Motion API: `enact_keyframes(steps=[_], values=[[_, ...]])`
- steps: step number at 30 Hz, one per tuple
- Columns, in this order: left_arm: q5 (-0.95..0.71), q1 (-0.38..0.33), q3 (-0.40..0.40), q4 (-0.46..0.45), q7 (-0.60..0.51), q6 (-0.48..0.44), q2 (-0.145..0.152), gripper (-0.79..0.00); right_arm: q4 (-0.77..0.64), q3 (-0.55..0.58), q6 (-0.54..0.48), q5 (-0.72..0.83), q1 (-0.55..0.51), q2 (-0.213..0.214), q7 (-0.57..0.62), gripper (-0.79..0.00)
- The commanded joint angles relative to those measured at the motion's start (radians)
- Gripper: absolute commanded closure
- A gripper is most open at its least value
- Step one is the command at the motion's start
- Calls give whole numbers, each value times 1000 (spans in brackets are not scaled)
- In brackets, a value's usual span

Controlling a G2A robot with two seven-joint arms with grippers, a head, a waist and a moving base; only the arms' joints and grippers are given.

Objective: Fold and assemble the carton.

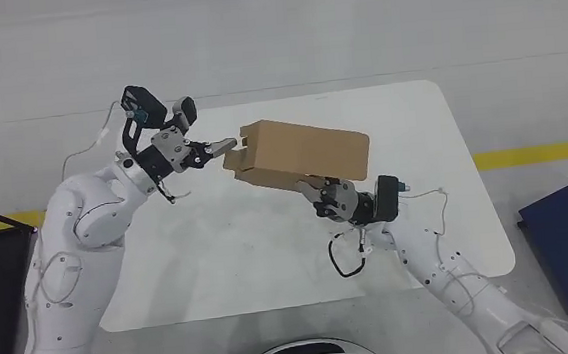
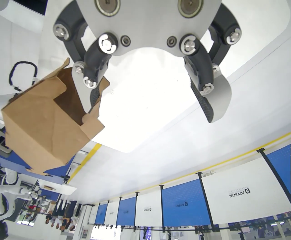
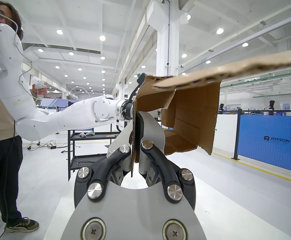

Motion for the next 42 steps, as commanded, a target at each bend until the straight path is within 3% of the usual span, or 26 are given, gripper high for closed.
enact_keyframes(steps=[1, 9, 21, 31, 42], values=[[-26, 4, -15, 4, -6, -35, 4, -785, 0, -3, 1, 3, 2, 2, -1, 0], [-57, 10, -45, 14, -44, -170, 18, -785, -7, -23, 2, 11, 7, 6, -2, 0], [-38, -103, 92, 73, -57, -120, 5, -785, -21, -61, 18, -16, 14, 3, -18, 0], [-105, -169, 131, 141, -53, -79, -2, -785, -47, -90, 2, -42, 7, 5, -2, 0], [-203, -227, 188, 240, -97, -111, -8, -785, -71, -84, -2, -52, 7, 11, 2, 0]])
